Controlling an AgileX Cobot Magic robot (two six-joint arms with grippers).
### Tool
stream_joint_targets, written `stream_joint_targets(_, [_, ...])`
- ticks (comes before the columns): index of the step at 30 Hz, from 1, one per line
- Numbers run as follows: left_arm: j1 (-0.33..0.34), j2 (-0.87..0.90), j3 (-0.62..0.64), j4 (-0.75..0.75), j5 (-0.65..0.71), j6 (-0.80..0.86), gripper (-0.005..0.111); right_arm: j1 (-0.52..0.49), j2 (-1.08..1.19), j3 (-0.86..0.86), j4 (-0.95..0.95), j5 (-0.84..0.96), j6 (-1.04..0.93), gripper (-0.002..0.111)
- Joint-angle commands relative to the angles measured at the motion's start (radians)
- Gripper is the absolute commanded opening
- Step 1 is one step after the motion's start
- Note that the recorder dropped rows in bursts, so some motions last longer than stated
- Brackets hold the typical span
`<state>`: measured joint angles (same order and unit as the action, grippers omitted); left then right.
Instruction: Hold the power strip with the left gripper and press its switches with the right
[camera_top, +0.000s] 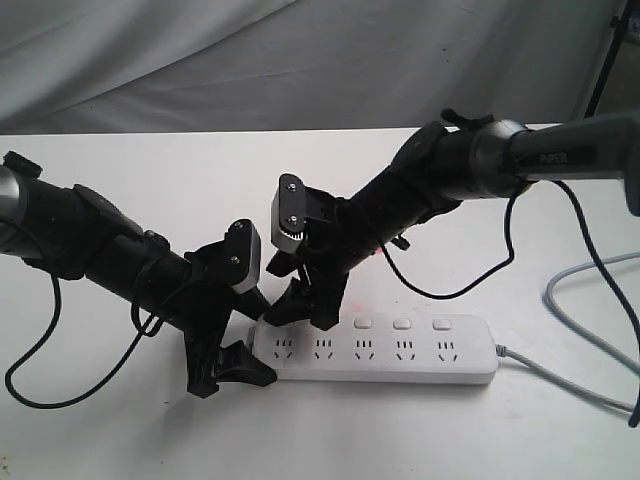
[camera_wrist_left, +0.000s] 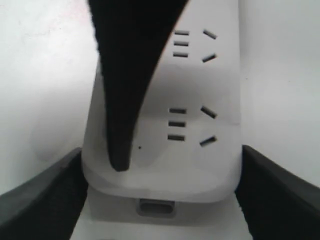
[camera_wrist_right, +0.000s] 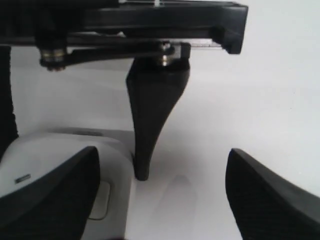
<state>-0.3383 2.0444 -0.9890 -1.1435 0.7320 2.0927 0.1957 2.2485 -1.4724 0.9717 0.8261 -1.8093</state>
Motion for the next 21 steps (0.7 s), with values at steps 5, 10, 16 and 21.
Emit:
stream_joint_targets(5, [-0.003,0.001,-0.006,-0.006,-0.026,0.001,0.000,0.001,0.015,0.010,-0.156,-0.078,0.040,0.066])
stream_joint_targets(10, [-0.003,0.001,-0.006,-0.006,-0.026,0.001,0.000,0.001,0.015,0.010,-0.221,-0.078,0.068,0.066])
stream_joint_targets(16, [-0.003,0.001,-0.006,-0.006,-0.026,0.001,0.000,0.001,0.015,0.010,-0.258,-0.080,0.079,0.066])
stream_joint_targets(21, [-0.003,0.001,-0.006,-0.006,-0.026,0.001,0.000,0.001,0.015,0.010,-0.289,-0.082,0.098,0.066])
